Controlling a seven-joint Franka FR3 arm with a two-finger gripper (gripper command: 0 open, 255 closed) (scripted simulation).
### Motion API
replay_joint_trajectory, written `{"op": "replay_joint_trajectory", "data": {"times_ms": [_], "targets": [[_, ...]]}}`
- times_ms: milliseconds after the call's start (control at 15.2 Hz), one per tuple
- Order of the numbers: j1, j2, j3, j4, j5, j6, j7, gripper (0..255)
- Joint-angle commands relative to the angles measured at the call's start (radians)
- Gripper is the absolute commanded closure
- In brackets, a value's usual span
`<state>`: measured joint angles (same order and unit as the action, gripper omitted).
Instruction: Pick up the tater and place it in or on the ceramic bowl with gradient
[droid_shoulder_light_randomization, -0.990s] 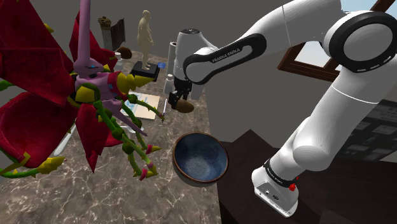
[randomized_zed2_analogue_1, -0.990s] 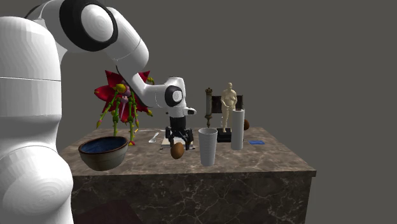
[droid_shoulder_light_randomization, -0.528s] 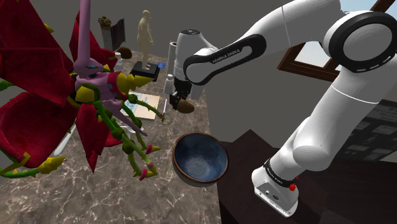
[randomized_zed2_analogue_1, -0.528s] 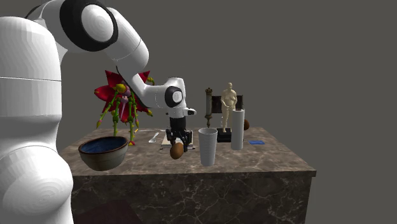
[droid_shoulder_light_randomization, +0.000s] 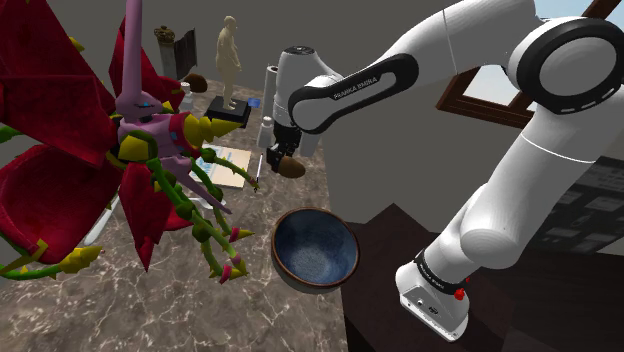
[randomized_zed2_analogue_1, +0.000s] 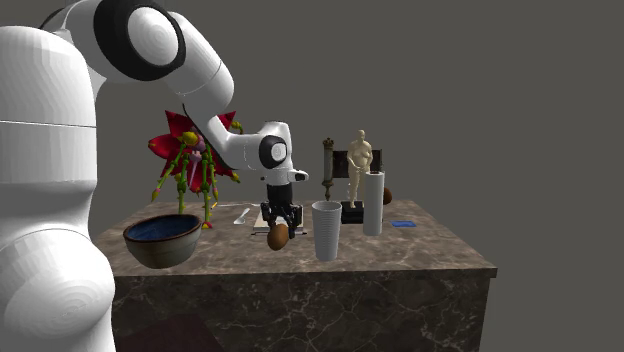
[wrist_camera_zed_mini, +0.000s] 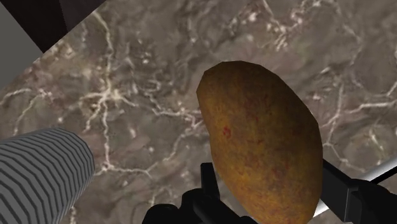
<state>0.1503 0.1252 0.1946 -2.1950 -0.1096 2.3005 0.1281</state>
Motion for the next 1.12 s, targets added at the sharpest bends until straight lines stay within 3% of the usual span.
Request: {"op": "replay_joint_trajectory", "data": {"times_ms": [0, 1056], "targets": [[0.0, 0.0, 0.0, 0.0, 0.0, -0.001, 0.0, 255], [-0.002, -0.111, 0.004, 0.095, 0.04, -0.204, -0.036, 255]]}}
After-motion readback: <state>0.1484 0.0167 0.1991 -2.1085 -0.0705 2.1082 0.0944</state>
